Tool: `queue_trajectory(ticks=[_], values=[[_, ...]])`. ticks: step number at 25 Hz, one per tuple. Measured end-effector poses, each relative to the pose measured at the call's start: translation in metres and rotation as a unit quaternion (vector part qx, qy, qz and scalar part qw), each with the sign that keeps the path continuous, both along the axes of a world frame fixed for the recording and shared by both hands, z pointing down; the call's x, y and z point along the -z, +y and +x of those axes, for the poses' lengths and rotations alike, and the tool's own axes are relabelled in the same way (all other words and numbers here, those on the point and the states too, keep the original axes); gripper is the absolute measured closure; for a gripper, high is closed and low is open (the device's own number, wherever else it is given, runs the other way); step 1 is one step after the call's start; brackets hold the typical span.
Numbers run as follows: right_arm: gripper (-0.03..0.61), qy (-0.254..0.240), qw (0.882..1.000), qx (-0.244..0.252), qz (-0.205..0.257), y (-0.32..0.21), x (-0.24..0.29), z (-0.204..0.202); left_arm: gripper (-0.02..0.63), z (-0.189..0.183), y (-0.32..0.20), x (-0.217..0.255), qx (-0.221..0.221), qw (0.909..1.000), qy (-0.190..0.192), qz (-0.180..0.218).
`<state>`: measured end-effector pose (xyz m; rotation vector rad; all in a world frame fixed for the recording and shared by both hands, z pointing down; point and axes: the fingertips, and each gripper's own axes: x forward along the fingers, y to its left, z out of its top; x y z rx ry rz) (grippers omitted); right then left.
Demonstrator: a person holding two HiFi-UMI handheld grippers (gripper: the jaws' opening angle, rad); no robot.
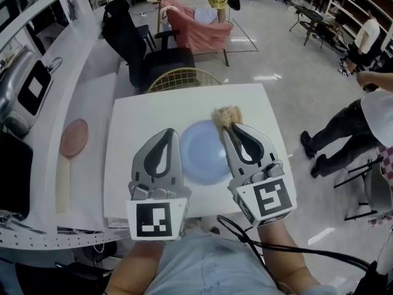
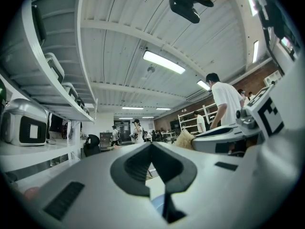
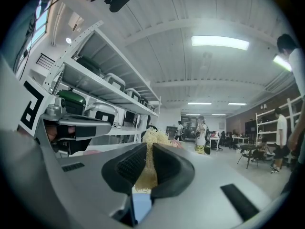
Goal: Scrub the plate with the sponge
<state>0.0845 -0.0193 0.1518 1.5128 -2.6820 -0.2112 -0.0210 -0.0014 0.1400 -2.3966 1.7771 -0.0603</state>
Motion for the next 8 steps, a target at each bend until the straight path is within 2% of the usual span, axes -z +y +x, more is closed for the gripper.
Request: queue_trajectory(ticks=[8], values=[[0.532,-0.002,1.000,-0.001,-0.001,-0.0018,0.0039,0.0051,0.600,0.0070,-0.0016,0.0024,-0.003,1.0000,-0.002,-0.004]])
